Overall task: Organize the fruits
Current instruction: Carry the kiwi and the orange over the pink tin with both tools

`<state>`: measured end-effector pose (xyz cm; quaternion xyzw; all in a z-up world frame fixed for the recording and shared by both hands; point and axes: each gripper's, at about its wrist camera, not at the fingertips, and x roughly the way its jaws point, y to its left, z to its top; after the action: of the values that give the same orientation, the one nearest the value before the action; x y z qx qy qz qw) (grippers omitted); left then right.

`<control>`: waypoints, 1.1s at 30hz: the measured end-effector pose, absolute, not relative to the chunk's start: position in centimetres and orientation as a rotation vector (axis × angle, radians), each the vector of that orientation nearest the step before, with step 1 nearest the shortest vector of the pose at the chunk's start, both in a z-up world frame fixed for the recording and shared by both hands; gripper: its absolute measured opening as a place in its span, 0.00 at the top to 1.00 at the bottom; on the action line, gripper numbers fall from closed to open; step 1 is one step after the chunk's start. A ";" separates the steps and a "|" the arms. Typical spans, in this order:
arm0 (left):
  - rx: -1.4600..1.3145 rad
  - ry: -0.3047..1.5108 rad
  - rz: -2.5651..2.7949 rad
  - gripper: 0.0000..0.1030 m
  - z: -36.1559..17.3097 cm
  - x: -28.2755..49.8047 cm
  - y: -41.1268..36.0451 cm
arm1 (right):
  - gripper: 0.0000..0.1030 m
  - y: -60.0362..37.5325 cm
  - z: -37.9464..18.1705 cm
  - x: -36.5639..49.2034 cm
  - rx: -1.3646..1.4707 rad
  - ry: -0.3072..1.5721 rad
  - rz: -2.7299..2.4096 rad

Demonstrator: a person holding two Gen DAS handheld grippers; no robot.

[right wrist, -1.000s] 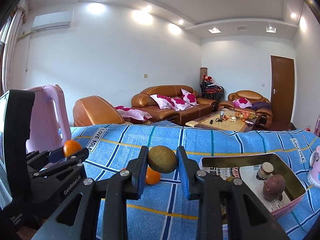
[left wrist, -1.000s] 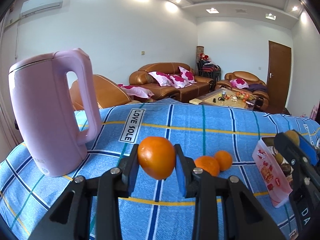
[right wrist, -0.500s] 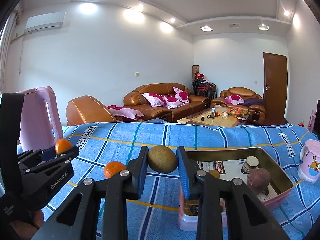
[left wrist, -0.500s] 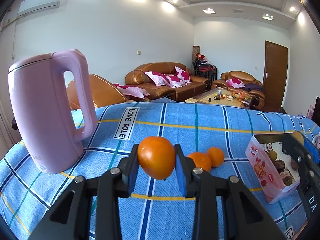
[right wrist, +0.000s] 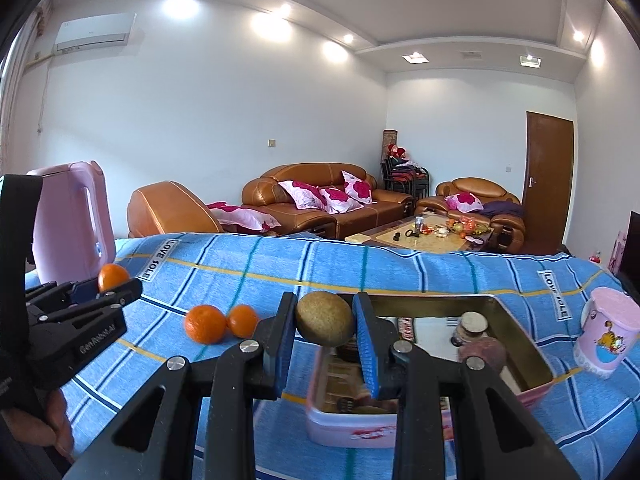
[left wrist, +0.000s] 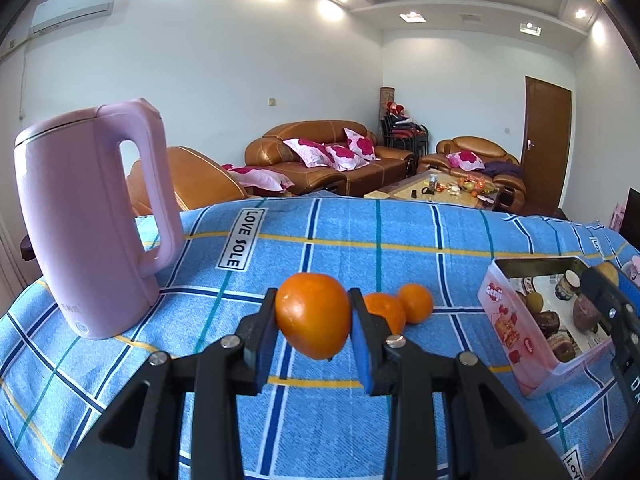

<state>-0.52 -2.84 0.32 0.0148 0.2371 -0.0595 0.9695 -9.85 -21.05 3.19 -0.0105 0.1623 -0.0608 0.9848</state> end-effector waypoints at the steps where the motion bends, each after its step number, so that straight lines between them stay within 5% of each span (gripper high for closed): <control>1: 0.034 0.480 -0.121 0.66 0.3 -0.5 -3.0 | 0.70 -21.6 3.2 -10.0 -0.021 0.329 -0.127; 33: -0.080 0.528 -0.548 0.66 1.6 -0.3 -14.0 | 0.70 -34.3 4.4 -10.3 0.132 0.283 -0.369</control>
<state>-0.26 -14.03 1.55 -0.0391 0.2574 -0.2674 0.9277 -10.33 -34.34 4.43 0.0652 0.1402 -0.1828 0.9709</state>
